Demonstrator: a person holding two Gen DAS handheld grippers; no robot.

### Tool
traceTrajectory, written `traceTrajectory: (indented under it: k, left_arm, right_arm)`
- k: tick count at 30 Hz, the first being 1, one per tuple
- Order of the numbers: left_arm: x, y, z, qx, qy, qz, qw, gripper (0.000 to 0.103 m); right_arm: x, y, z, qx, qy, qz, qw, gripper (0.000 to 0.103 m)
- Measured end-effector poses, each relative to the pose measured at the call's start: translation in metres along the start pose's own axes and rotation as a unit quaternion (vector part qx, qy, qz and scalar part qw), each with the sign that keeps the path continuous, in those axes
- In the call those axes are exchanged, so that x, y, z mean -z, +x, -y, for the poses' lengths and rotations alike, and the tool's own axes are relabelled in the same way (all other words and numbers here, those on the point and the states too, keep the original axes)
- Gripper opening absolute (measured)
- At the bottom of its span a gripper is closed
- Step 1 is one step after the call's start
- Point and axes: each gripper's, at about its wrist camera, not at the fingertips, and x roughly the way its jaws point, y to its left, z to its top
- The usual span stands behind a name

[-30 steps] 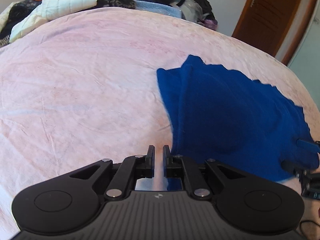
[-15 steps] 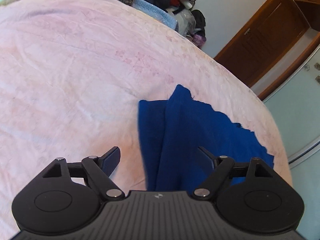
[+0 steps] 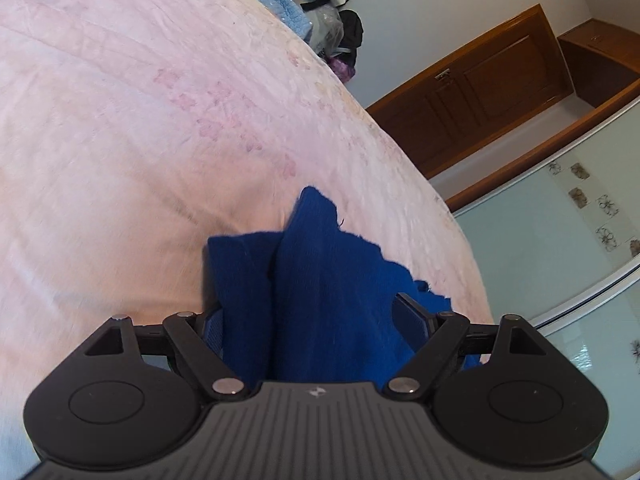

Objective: Fold small clothes

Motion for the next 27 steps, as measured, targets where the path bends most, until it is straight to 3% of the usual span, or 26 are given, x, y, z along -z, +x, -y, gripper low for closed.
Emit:
traceTrajectory:
  k: [6, 11, 12, 14, 17, 19, 22, 27]
  left_arm:
    - [-0.020, 0.018, -0.001, 0.016, -0.017, -0.011, 0.9997, 0.082]
    - [-0.021, 0.034, 0.018, -0.008, 0.024, -0.010, 0.9996, 0.080]
    - [-0.021, 0.037, 0.021, -0.013, 0.034, -0.011, 0.9993, 0.064]
    - [-0.020, 0.043, 0.025, -0.032, 0.050, -0.018, 0.9981, 0.046]
    - [-0.021, 0.045, 0.020, -0.048, 0.045, -0.021, 0.9976, 0.021]
    - [-0.021, 0.044, 0.015, -0.047, 0.035, -0.018, 0.9981, 0.016]
    - [-0.017, 0.041, 0.015, -0.058, 0.028, -0.013, 0.9978, 0.012]
    - [-0.009, 0.040, 0.052, -0.114, 0.079, 0.003, 0.9903, 0.010]
  right_arm:
    - [-0.006, 0.000, -0.012, 0.008, -0.002, 0.022, 1.000, 0.074]
    - [-0.005, -0.002, -0.009, 0.007, 0.025, 0.026, 0.999, 0.072]
    - [-0.004, -0.002, -0.009, 0.010, 0.028, 0.028, 0.999, 0.072]
    - [-0.002, -0.005, -0.011, 0.010, 0.028, 0.031, 0.999, 0.067]
    - [0.000, -0.008, -0.012, 0.000, 0.024, 0.038, 0.999, 0.050]
    - [0.001, 0.000, -0.005, -0.018, 0.020, 0.038, 0.999, 0.026]
    - [0.001, -0.002, -0.006, -0.038, 0.013, 0.034, 0.999, 0.007]
    - [0.004, -0.006, 0.010, -0.061, 0.051, 0.037, 0.996, 0.006]
